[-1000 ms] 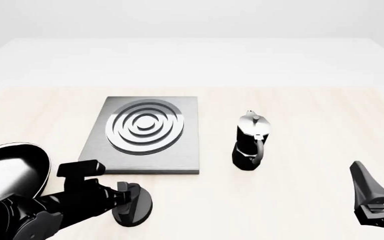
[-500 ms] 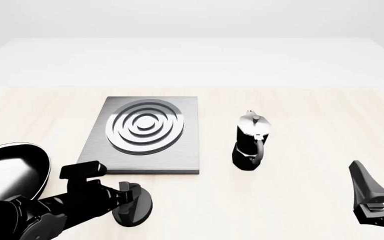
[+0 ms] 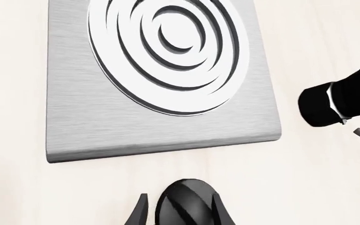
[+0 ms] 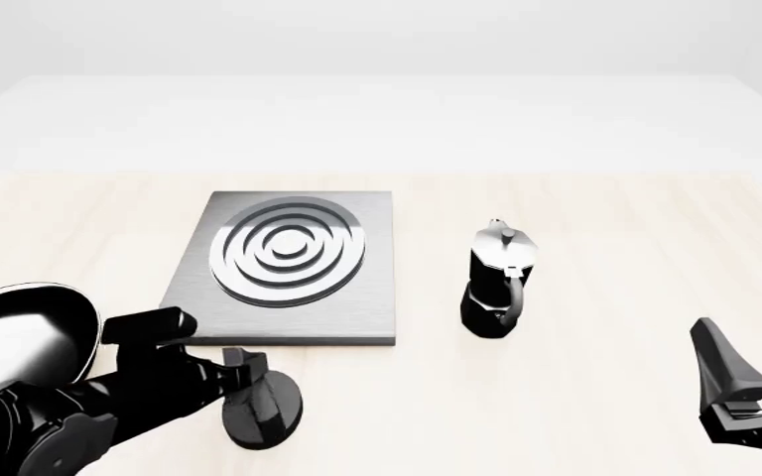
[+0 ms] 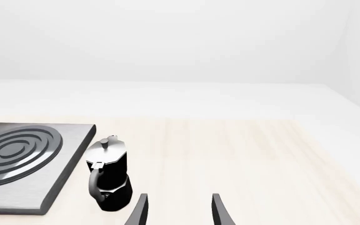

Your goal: Turn on the stove.

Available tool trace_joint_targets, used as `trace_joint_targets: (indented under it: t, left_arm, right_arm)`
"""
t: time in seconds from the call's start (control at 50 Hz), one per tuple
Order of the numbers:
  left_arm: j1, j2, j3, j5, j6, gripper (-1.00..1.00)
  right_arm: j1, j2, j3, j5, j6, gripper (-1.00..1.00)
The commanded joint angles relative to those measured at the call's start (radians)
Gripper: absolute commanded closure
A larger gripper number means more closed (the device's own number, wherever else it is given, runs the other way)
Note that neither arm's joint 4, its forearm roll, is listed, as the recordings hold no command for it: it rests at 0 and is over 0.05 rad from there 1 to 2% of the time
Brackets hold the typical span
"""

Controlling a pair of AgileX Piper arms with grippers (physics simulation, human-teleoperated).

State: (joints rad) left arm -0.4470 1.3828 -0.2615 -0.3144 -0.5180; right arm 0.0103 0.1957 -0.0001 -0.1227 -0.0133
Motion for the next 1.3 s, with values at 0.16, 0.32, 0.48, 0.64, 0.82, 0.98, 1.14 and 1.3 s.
trace_joint_targets:
  t: [0.16, 0.32, 0.48, 0.64, 0.82, 0.98, 1.14, 1.3]
  left_arm:
    - [0.052, -0.029, 0.003, 0.044, 0.061, -1.0]
    - [0.064, -0.057, 0.0, 0.067, 0.071, -1.0]
    - [0.069, -0.166, -0.024, 0.153, 0.105, -1.0]
    - [0.09, -0.363, -0.047, 0.274, 0.167, -1.0]
    - [0.07, -0.501, -0.017, 0.348, 0.136, -1.0]
    - [0.074, -0.603, 0.04, 0.36, 0.099, -1.0]
    - [0.068, -0.834, 0.06, 0.465, 0.09, -1.0]
    - [0.035, -1.068, 0.092, 0.577, 0.049, -1.0]
  right_arm:
    - [-0.001, -0.004, 0.0, 0.002, -0.001, -1.0]
    - [-0.001, -0.014, 0.0, 0.01, 0.0, -1.0]
    - [-0.001, -0.024, 0.0, 0.017, 0.0, -1.0]
    - [0.001, -0.027, 0.0, 0.019, -0.003, -1.0]
    - [0.002, -0.031, 0.0, 0.024, -0.008, -1.0]
    - [0.001, -0.039, 0.0, 0.031, -0.011, -1.0]
    - [0.001, -0.041, 0.0, 0.032, -0.01, -1.0]
    - [0.0, -0.047, 0.0, 0.037, -0.009, -1.0]
